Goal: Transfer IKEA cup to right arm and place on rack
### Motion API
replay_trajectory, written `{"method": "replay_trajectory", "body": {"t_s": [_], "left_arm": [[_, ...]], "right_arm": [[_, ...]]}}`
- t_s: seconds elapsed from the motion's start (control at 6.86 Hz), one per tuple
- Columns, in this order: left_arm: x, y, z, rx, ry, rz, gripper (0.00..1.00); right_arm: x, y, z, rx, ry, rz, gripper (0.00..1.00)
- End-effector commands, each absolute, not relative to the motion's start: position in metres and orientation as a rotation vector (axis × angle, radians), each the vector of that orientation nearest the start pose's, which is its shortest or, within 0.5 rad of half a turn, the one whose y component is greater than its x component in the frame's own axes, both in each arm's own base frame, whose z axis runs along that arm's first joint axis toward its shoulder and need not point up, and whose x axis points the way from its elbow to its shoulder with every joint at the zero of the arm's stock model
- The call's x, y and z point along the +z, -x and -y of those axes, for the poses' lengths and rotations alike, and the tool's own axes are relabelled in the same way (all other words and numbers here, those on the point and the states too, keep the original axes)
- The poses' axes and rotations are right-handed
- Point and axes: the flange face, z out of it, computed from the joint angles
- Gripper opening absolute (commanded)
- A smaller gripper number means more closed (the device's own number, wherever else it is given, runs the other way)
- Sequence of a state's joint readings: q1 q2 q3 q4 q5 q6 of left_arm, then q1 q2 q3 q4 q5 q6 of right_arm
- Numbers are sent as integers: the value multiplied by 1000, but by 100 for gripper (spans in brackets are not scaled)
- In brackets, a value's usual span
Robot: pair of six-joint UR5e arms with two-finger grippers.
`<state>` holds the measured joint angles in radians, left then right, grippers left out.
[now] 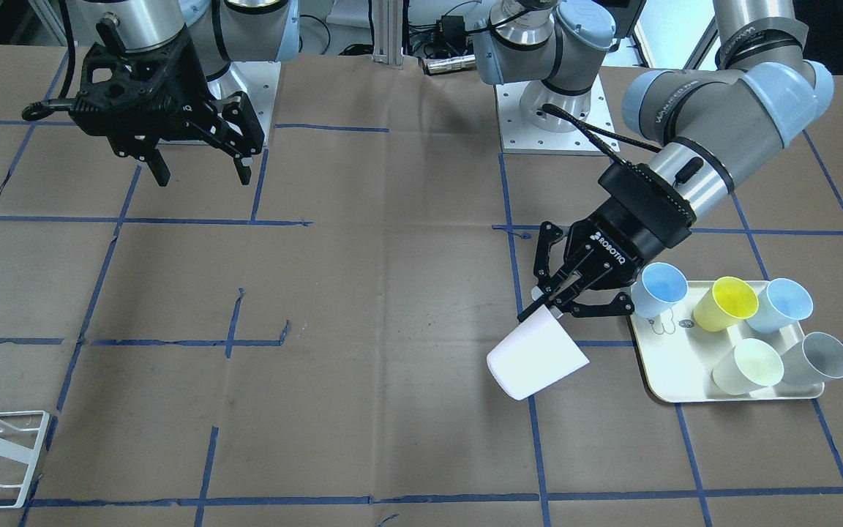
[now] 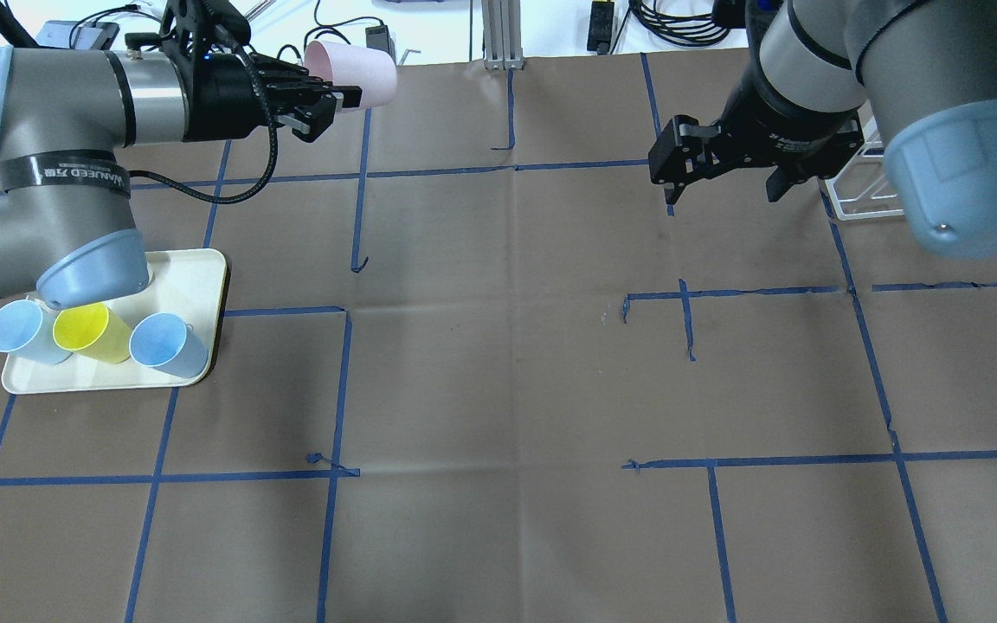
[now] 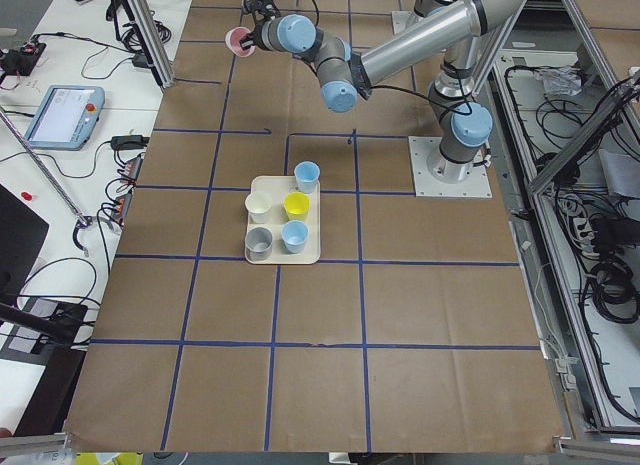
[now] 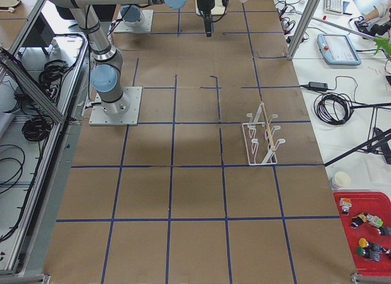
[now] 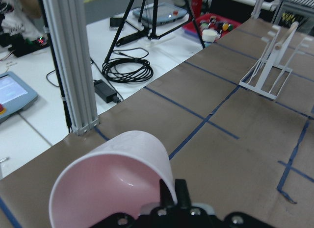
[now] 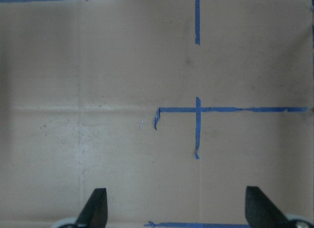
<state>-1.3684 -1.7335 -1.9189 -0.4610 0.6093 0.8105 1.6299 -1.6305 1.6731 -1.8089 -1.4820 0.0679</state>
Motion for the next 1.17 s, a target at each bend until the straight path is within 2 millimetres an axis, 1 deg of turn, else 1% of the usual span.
{"method": "replay_trajectory", "body": {"t_s": [0.0,0.15,0.29,0.44,0.58,0.73,0.88,1.02], "left_arm": [[397,116,544,1302,1083,1847,0],[392,119,541,1345,1125,1793,0],[388,125,528,1372,1142,1687,0],[381,129,514,1411,1173,1633,0],[375,131,504,1442,1199,1585,0],[369,133,498,1478,1232,1529,0],[362,135,500,1481,1238,1520,0],[360,145,498,1453,1233,1507,0]], "right_arm": [[487,-166,499,-337,-40,-2801,100],[482,-156,510,-290,-128,-2666,99],[474,-149,522,-227,-228,-2534,99],[462,-153,526,-187,-308,-2440,99],[447,-153,527,-257,-401,-2395,99],[430,-154,518,-326,-536,-2323,99],[432,-156,509,-393,-667,-2183,99],[441,-160,507,-389,-719,-2073,99]]}}
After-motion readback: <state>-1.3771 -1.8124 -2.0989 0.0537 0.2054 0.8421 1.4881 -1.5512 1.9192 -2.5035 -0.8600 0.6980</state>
